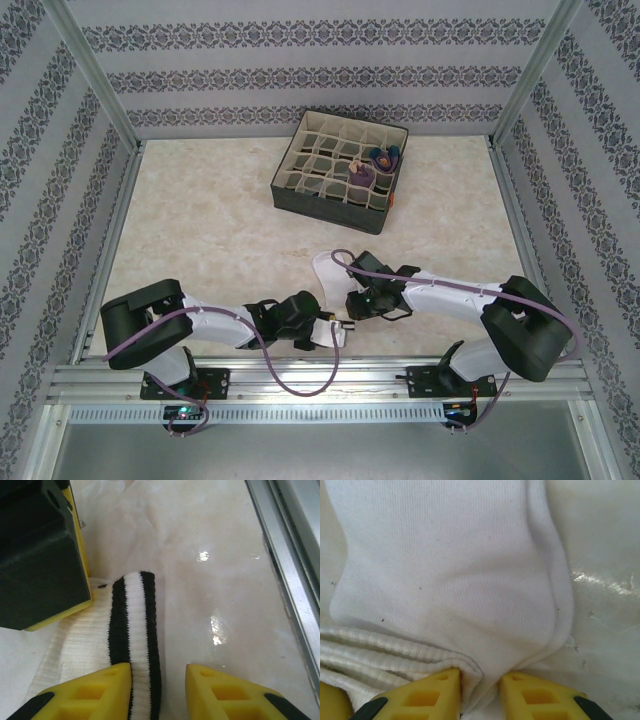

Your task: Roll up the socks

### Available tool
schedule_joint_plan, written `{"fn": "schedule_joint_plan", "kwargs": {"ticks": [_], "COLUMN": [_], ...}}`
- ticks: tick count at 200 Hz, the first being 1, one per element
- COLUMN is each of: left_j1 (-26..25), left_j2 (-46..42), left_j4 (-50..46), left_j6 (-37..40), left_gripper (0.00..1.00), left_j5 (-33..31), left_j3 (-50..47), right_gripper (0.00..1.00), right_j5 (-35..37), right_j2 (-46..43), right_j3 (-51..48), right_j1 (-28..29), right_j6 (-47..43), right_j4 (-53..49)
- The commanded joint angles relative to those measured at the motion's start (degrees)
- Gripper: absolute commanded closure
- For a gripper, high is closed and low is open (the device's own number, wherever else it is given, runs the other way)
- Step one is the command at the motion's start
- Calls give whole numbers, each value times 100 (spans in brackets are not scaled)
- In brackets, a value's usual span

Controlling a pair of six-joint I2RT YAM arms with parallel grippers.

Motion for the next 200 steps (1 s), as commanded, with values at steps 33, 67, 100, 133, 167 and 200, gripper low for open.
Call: {"fn": "schedule_joint_plan", "kwargs": {"ticks": [33,67,100,133,167,200], "left_j1": [30,442,797,1166,1492,1767], "left_j2": [-51,-191,98,456,1026,1495], "left_j4": [-389,-1756,-2382,-2718,-3275,-3517], "left_j6": [-252,-864,-1427,-2067,-2401,-2813], "left_gripper": [93,100,100,100,100,100], "left_j5": [-377,1113,2194,2983,3523,3867], "left_j3": [274,926,1419,1821,2288,2615], "right_gripper": [75,73,72,72,72,71], "right_j5": [91,74,-147,-268,-182,-312], "right_j2": [485,-186,-698,-1274,-2107,-2676], "right_j3": [-248,-373,-487,-736,-1127,-1451], "right_j1": [100,56,-240,-518,-662,-707], "right_j6": [-162,-88,1,102,329,317], "right_j4": [116,293,366,464,637,799]}}
